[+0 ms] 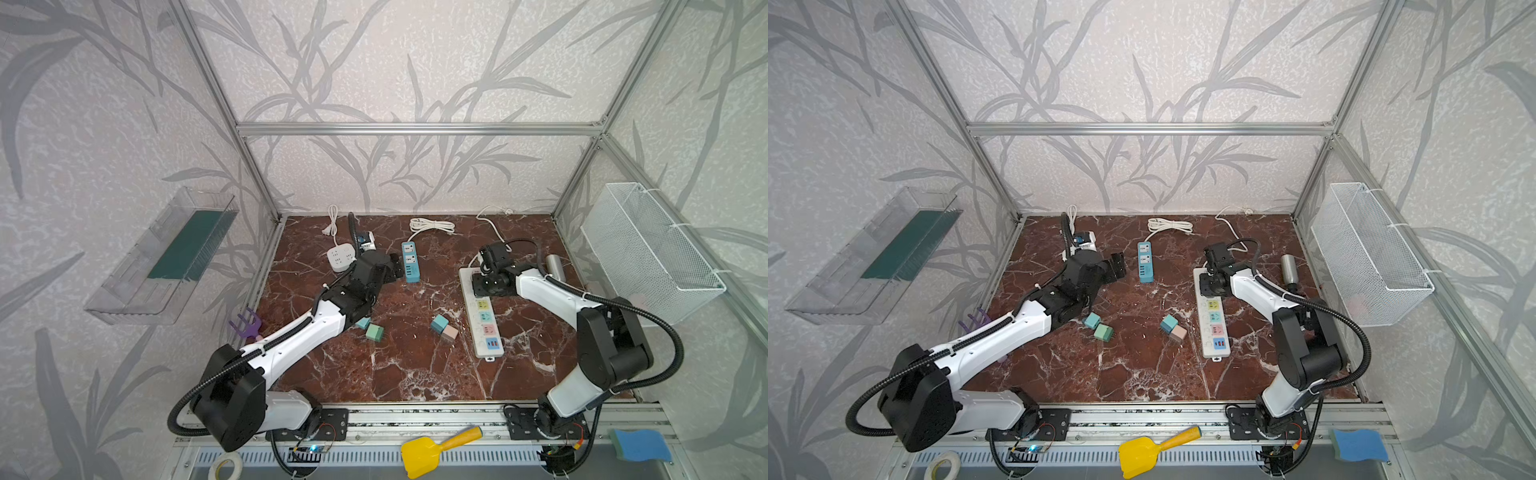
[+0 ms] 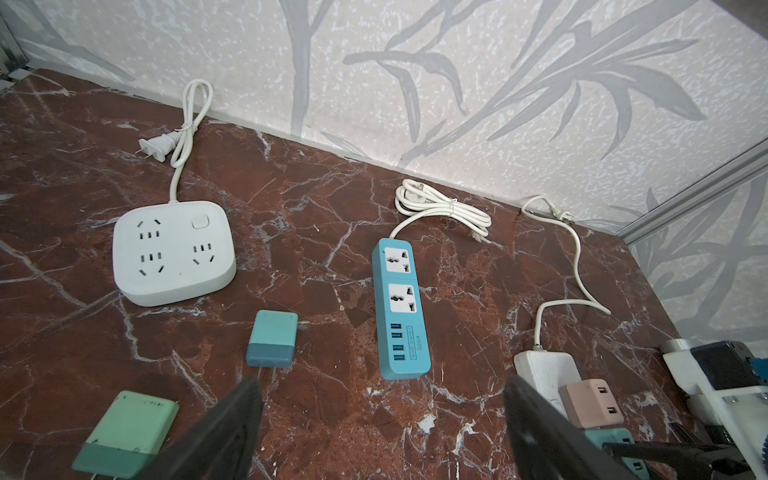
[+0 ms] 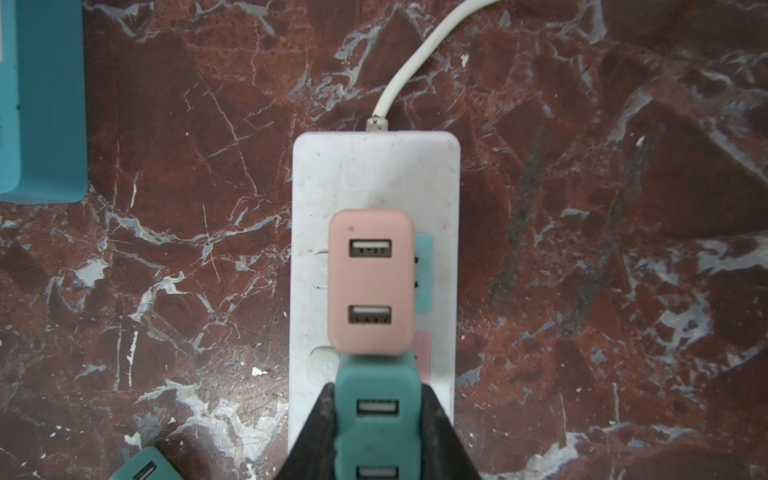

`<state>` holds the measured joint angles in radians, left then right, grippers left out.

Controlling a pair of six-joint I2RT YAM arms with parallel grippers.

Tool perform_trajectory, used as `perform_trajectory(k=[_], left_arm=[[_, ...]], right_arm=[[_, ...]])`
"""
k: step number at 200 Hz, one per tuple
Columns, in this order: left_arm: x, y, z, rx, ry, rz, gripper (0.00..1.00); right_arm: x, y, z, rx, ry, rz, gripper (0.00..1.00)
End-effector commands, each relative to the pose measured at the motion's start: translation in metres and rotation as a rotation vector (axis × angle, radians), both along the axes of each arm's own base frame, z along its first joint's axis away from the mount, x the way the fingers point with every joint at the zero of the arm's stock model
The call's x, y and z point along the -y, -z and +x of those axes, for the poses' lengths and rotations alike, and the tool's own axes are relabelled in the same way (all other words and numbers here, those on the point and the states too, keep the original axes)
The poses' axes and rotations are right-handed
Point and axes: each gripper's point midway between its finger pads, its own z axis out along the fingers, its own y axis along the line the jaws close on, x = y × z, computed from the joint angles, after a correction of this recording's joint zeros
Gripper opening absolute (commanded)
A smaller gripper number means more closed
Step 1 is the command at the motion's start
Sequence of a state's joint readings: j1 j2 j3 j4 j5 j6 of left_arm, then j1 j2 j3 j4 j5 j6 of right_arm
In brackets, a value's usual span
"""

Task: Insert the plug
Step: 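Lower the teal adapter into the socket next to the pink adapter, then open the right gripper and raise it away from the plugged teal adapter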

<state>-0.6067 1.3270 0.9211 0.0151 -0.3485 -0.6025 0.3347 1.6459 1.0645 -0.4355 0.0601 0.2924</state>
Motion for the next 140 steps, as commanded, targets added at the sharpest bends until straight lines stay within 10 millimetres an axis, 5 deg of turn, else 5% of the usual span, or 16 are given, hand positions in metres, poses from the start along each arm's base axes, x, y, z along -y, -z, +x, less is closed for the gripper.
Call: perform_trajectory(k=[1, 37, 74, 140], left_arm=[[-0.001, -0.009, 0.003, 0.013, -0.013, -0.028, 0.91], [0.001, -0.012, 0.003, 0.019, 0.0, -0.038, 0.91], [-0.001, -0.015, 0.002, 0.03, -0.003, -0.038, 0.92], [0.001, -0.012, 0.003, 0.023, 0.005, -0.04, 0.92]], right_arm=[[0.009, 0.012, -0.023, -0.108, 0.025, -0.028, 0.34], [0.009, -0.034, -0.009, -0.02, 0.03, -0.013, 0.52], [0.018, -0.062, -0.002, 0.052, 0.046, -0.027, 0.58], [0.029, -0.04, 0.001, -0.007, 0.056, -0.044, 0.58]])
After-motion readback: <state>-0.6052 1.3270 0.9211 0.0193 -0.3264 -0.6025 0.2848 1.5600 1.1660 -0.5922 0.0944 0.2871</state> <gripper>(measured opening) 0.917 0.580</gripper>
